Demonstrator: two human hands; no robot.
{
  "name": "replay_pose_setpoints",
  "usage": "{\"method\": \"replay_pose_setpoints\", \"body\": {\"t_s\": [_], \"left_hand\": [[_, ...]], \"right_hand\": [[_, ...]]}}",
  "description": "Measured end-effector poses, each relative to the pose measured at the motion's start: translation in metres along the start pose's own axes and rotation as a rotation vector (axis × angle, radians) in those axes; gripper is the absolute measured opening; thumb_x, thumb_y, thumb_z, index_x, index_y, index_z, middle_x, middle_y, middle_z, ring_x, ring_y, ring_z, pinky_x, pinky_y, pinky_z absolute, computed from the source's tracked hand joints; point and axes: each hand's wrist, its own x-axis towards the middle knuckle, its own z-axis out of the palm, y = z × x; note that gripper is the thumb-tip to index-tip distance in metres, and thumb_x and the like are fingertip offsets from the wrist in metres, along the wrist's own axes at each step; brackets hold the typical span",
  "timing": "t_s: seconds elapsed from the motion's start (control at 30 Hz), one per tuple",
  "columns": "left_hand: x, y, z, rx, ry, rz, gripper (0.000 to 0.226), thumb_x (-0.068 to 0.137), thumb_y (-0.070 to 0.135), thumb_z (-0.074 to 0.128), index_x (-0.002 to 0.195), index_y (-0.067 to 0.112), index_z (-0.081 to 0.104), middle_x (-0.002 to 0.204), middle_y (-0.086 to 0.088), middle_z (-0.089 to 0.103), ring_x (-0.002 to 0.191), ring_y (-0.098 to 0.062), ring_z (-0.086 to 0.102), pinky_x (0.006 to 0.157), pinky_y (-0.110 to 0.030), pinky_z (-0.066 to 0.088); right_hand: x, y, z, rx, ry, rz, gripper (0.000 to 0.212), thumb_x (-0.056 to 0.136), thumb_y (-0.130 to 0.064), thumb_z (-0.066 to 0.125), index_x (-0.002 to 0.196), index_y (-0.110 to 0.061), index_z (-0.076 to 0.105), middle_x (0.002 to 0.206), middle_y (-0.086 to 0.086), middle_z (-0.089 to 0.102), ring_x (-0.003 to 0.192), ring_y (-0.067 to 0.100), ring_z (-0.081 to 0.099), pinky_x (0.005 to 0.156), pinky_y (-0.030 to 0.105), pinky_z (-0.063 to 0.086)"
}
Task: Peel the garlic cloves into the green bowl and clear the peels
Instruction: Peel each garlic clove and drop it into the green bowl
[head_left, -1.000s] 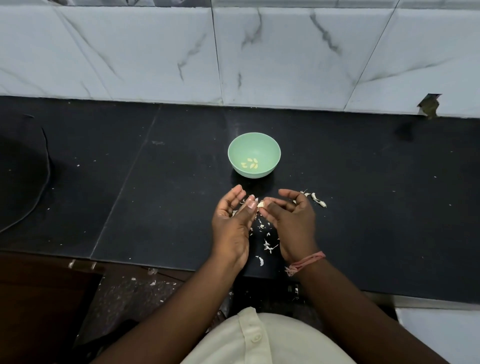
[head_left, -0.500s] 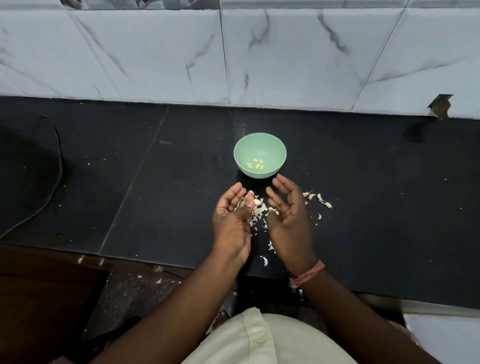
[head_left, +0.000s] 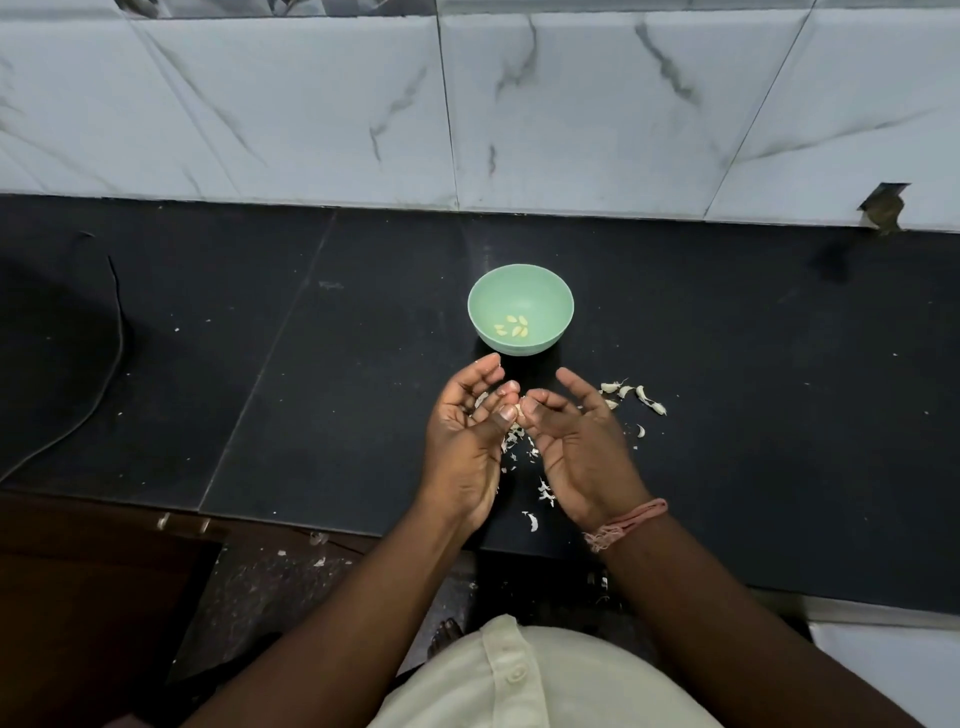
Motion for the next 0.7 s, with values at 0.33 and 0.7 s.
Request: {"method": "replay_pose_setpoints", "body": {"t_s": [0.33,0.7], "left_hand": [[0.003,0.011,-0.003,-0.087,-0.141,-0.057,0.055,0.075,-0.014,0.060,0.124,0.009,0.060,0.112,-0.006,0.067,0.099,-0.009,0.065,0.085,-0.019,0.054],[0.003,0.010,-0.001,-0.319,-0.007,-0.152,0.053,0.074,-0.019,0.051,0.119,0.007,0.062,0.105,-0.012,0.064,0.094,-0.013,0.071,0.081,-0.020,0.057]], "right_hand": [[-0.007,-0.006,0.008,0.081,-0.017,0.173,0.041,0.092,0.014,0.055,0.130,0.001,0.047,0.083,0.013,0.072,0.076,0.016,0.075,0.066,0.024,0.060],[-0.006,-0.007,0.004,-0.462,-0.038,-0.279,0.040,0.088,0.022,0.040,0.102,-0.003,0.068,0.101,0.016,0.072,0.094,0.025,0.069,0.082,0.034,0.060]]}}
